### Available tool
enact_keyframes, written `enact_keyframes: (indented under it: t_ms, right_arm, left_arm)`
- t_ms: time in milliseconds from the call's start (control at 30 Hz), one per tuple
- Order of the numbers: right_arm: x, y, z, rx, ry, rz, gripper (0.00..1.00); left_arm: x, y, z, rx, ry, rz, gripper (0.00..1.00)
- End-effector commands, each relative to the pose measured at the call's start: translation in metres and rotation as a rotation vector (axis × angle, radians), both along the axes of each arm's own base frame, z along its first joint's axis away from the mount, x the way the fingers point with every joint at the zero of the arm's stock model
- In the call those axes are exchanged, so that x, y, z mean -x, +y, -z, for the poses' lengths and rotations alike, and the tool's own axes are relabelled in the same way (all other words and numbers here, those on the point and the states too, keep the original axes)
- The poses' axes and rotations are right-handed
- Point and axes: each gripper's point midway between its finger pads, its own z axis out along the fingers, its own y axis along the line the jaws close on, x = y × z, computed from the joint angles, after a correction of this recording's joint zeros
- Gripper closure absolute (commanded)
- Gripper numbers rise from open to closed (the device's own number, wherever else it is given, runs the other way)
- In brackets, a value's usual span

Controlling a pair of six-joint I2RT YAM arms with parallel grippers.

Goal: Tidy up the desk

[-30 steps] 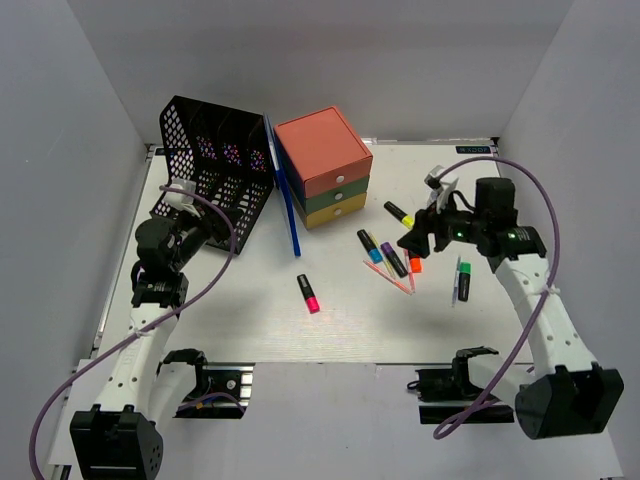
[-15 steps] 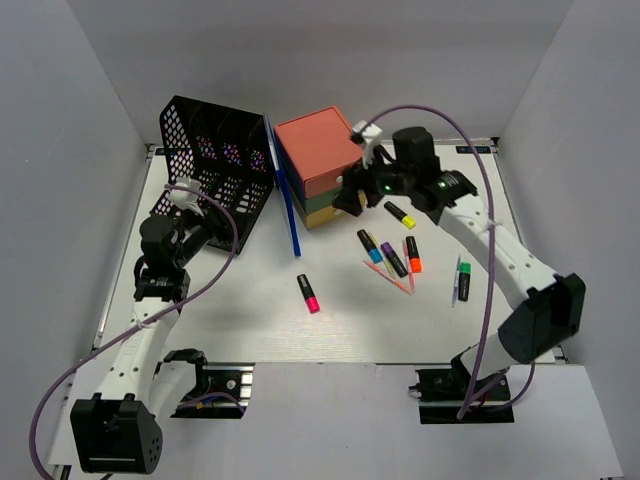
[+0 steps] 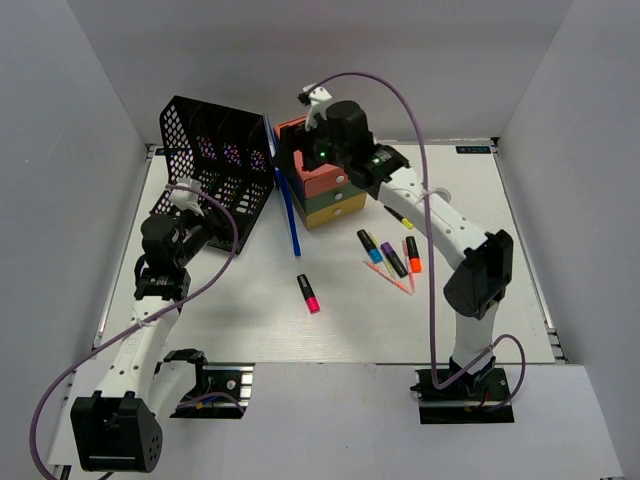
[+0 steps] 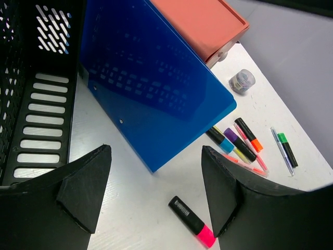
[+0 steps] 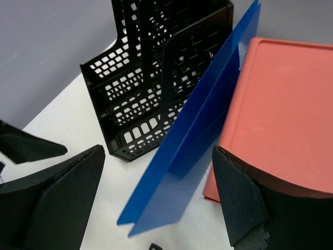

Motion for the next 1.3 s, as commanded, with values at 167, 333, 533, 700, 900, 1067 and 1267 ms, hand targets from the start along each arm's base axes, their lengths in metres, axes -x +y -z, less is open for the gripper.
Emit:
enact_keyframes:
  t_ms: [167, 333, 533, 700, 900, 1067, 1267]
  right_arm:
    - [-0.014, 0.022, 0.010, 0.033, -0.068, 0.163, 0.11]
    - [-0.013, 0.032, 0.029, 0.090, -0.088, 0.171, 0.12]
    - [-0.021, 0.037, 0.056, 0.154, -0.095, 0.225, 0.20]
    - [-0.026, 0.039, 0.070, 0.186, -0.101, 0.238, 0.29]
    - [-0.028, 0.036, 0.075, 0.199, -0.097, 0.253, 0.57]
    - [-0.023, 0.036, 0.075, 0.196, -0.080, 0.255, 0.87]
    - [-0.014, 0.027, 0.048, 0.121, -0.046, 0.264, 1.00]
  left_arm:
    - [0.002, 0.001, -0.026, -0.007, -0.070, -0.001, 0.20]
    - [0.003, 0.001, -0.027, -0.003, -0.076, -0.003, 0.20]
    - [0.004, 0.001, -0.030, -0.003, -0.086, -0.004, 0.20]
    - [0.005, 0.001, -0.031, -0.001, -0.086, -0.005, 0.20]
    - [0.006, 0.001, -0.033, -0.001, -0.096, -0.006, 0.20]
    - [0.006, 0.002, -0.032, -0.003, -0.093, -0.008, 0.20]
    - [0.006, 0.002, -0.032, -0.004, -0.096, -0.011, 0.20]
